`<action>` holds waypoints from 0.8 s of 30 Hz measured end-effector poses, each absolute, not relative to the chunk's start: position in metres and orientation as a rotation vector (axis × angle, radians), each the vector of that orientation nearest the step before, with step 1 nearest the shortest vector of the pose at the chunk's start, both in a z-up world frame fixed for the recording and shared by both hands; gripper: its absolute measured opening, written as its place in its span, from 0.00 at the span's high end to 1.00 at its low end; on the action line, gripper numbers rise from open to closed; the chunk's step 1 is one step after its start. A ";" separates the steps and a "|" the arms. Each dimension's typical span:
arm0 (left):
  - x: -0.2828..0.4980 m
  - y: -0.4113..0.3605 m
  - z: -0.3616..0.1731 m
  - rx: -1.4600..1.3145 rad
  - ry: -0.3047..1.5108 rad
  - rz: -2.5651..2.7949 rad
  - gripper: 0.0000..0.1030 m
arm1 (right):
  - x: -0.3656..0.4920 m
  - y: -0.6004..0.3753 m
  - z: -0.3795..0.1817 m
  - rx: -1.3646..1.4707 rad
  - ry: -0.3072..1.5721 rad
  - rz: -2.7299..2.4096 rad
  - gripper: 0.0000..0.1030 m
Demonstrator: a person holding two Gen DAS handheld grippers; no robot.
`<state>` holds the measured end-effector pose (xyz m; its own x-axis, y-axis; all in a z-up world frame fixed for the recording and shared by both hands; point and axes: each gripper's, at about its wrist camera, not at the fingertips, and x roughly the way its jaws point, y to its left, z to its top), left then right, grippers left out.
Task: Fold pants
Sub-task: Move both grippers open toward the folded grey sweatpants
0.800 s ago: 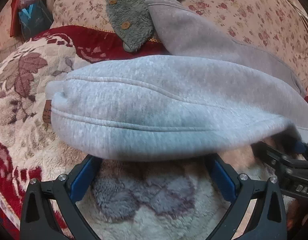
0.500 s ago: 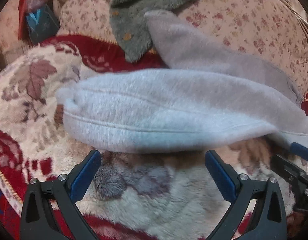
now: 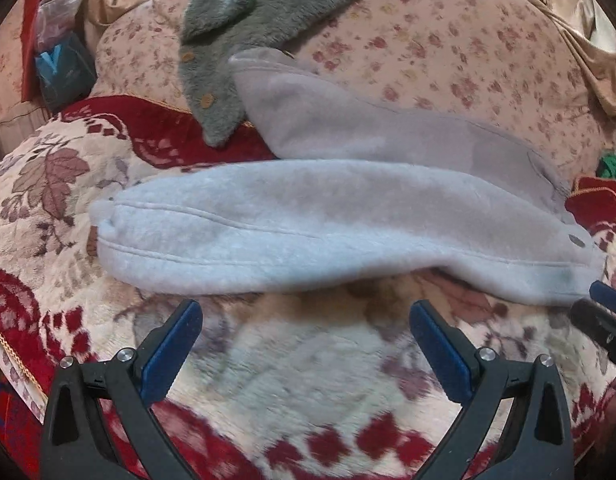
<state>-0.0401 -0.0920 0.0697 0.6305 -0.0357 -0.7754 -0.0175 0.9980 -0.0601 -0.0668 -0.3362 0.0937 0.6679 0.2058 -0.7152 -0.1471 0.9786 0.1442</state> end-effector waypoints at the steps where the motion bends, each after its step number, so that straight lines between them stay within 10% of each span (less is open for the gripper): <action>1: -0.040 -0.094 0.070 -0.072 0.898 -0.014 0.00 | -0.069 -0.342 0.094 0.081 0.814 0.193 0.00; 24: -0.055 -0.132 0.073 -0.034 0.826 -0.025 0.00 | -0.085 -0.421 0.089 0.185 0.832 0.112 0.00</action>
